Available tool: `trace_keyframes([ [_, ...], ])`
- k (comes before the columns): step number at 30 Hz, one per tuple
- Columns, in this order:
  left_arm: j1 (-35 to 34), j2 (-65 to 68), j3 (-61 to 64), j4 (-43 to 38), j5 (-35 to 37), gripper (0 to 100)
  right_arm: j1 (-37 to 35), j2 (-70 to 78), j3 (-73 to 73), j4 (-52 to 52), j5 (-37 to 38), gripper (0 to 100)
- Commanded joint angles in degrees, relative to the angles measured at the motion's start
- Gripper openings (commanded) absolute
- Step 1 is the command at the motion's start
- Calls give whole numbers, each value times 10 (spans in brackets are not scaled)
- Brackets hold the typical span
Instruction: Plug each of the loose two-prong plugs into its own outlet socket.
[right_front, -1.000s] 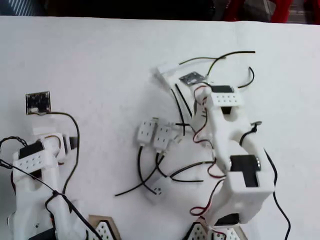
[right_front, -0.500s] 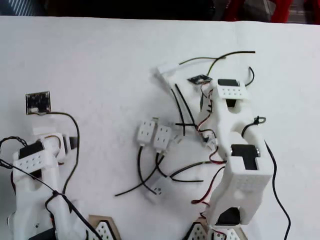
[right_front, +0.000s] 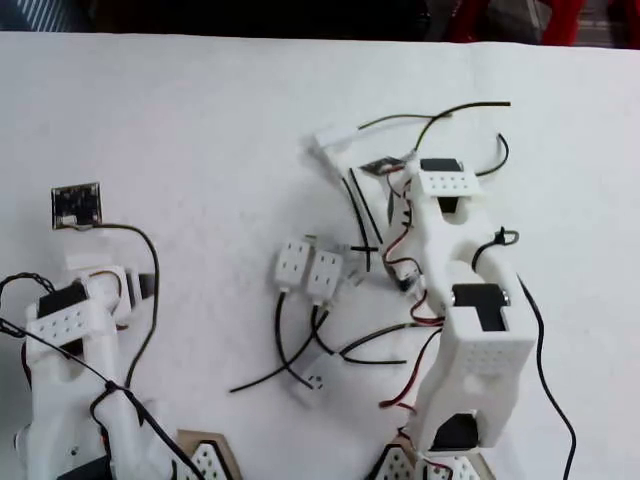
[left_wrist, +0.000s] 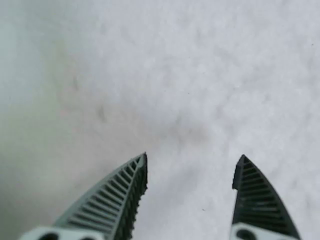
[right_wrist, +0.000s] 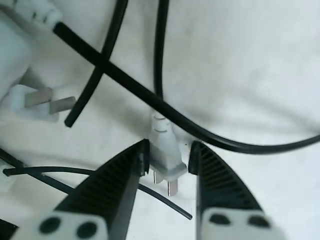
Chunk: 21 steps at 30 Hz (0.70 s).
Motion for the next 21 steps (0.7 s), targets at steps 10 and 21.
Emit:
trace_keyframes([
  [10, -2, -15, -1, -11, 1, 274, -7, -21, -9, 8, -4, 36],
  [21, -2, -15, -1, -11, 1, 274, -1, -134, -9, 72, 1, 17],
])
